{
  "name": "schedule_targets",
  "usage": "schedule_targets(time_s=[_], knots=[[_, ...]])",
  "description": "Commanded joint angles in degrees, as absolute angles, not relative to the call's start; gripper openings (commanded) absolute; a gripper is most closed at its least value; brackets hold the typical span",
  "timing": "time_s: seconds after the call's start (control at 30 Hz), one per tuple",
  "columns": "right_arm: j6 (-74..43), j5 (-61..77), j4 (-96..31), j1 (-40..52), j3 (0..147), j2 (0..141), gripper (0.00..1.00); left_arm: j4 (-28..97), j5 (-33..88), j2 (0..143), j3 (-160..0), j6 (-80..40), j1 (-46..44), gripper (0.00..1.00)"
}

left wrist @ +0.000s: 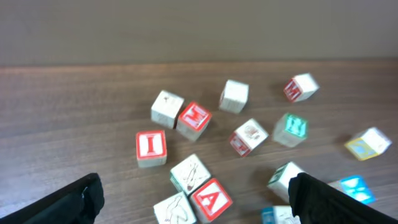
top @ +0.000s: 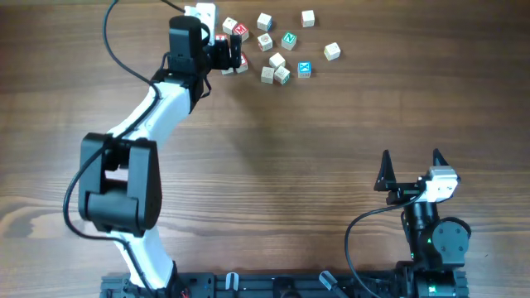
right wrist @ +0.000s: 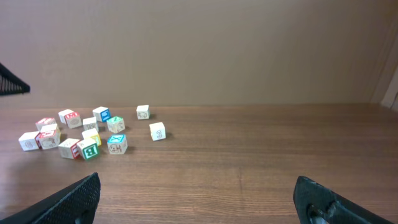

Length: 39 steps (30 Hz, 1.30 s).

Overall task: Form a horizontal line
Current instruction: 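Lower the left gripper and grasp the white bird-drawing block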

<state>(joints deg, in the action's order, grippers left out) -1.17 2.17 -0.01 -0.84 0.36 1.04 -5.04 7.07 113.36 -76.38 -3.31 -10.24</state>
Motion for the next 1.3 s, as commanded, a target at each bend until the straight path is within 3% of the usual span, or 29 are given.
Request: schedule_targets(time_s=[0.0, 0.17, 0.37, 0.53, 0.93, 1.27], knots=[[-0.4, 3.1, 0.1, -0.9, 0.3, 0.3, 1.00, -5.4, 5.9, 115.9, -77.5, -1.8, -11.1, 0.98], [-0.4, 3.1, 0.1, -0.9, 0.3, 0.3, 1.00, -4.9, 5.9, 117.7, -77.5, -2.0, -12.0, 0.89], [-0.4, 3.1, 0.1, -0.9, 0.3, 0.3, 1.00, -3.4, 5.5, 118.0, -77.5, -11.8, -12.1, 0.73], [-0.4, 3.1, 0.1, -0.9, 0.3, 0.3, 1.00, -2.3, 1.2, 118.0, -77.5, -18.4, -11.8, 0.73], [-0.4, 3.1, 0.1, -0.9, 0.3, 0.3, 1.00, -1.4, -3.3, 121.3, -77.5, -18.3, -10.9, 0.77], [-0.4, 3.1, 0.1, -0.9, 0.3, 0.3, 1.00, -4.4, -3.0, 123.6, -77.5, -18.3, -11.0, 0.69]])
